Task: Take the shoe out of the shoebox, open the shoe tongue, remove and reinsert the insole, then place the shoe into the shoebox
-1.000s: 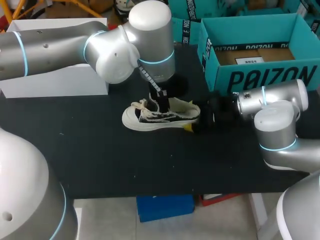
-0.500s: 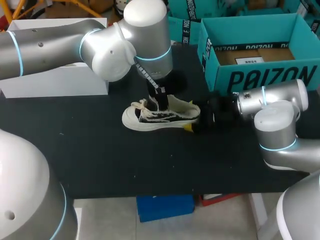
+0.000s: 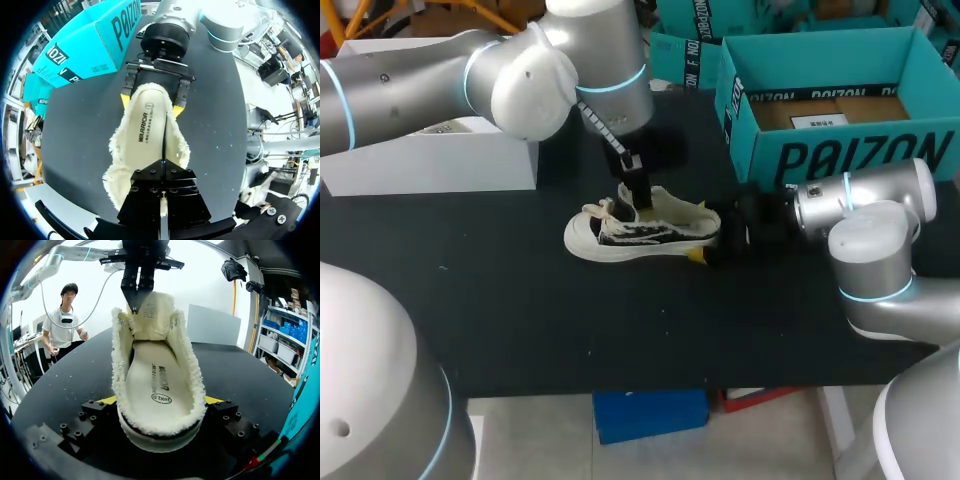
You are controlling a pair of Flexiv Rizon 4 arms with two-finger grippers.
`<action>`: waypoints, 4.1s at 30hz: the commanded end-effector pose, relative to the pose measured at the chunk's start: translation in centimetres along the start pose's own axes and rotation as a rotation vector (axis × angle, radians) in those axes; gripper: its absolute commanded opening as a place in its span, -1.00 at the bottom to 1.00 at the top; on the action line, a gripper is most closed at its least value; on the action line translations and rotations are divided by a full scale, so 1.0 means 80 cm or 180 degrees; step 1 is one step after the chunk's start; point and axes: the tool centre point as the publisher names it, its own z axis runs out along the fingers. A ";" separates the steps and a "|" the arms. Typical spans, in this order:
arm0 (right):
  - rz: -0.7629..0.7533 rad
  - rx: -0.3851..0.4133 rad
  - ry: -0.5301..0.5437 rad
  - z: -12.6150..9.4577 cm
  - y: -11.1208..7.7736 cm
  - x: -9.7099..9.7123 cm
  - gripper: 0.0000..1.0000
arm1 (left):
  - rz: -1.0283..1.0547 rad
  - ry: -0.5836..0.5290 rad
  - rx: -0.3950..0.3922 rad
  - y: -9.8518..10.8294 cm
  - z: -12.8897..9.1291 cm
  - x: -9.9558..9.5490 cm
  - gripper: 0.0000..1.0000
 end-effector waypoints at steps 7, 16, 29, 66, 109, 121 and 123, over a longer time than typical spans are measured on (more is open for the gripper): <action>0.0005 0.0004 0.0000 0.002 -0.001 -0.001 -1.00 | 0.0076 0.1006 -0.0157 -0.015 -0.002 -0.031 -1.00; 0.0005 0.0004 0.0000 0.002 -0.001 -0.001 -1.00 | 0.0101 0.1156 -0.0234 -0.023 0.001 -0.025 -1.00; 0.0005 0.0004 0.0000 0.002 -0.001 -0.001 -1.00 | 0.0074 0.1096 -0.0309 -0.025 -0.004 -0.018 -1.00; 0.0005 0.0004 0.0000 0.002 -0.001 -0.001 -1.00 | 0.0035 0.0705 -0.0541 -0.004 0.065 0.024 -1.00; 0.0005 0.0004 0.0000 0.002 -0.001 -0.001 -1.00 | -0.0287 0.0413 -0.0305 0.004 0.102 0.009 -1.00; 0.0005 0.0004 0.0000 0.002 -0.001 -0.001 -1.00 | -0.0316 0.0416 -0.0281 0.000 0.110 0.009 -1.00; 0.0005 0.0004 0.0000 0.002 -0.001 -0.001 -1.00 | -0.0315 0.0422 -0.0285 0.000 0.111 0.009 -1.00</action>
